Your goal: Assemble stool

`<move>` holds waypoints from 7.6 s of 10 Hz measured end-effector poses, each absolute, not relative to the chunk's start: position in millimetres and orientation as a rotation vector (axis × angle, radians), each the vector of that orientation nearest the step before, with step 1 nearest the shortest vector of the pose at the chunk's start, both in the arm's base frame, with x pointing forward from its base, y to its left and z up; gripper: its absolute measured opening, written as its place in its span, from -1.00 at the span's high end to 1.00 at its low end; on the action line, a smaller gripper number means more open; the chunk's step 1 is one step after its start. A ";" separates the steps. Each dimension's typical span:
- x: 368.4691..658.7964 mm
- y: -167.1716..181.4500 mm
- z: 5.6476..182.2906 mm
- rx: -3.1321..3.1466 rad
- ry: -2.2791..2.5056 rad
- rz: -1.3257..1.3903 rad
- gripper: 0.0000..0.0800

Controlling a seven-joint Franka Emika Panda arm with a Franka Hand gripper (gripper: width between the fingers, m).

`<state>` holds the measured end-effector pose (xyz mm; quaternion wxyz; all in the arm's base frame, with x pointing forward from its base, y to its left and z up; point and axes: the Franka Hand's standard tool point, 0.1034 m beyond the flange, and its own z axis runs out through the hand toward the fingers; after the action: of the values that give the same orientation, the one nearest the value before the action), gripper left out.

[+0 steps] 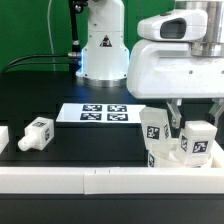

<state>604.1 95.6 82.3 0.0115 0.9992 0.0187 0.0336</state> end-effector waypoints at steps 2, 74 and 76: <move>603.9 89.0 82.5 3.095 -0.387 0.102 0.16; 454.1 -98.8 30.8 2.945 0.895 -0.078 0.20; 453.5 -103.4 31.2 2.887 1.065 -0.089 0.20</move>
Offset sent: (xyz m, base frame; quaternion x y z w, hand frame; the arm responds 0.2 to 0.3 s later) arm -0.0025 0.0104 0.0007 0.0693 0.0423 0.5324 0.8426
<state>453.5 -103.4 31.2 0.0315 0.9374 0.3457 -0.0288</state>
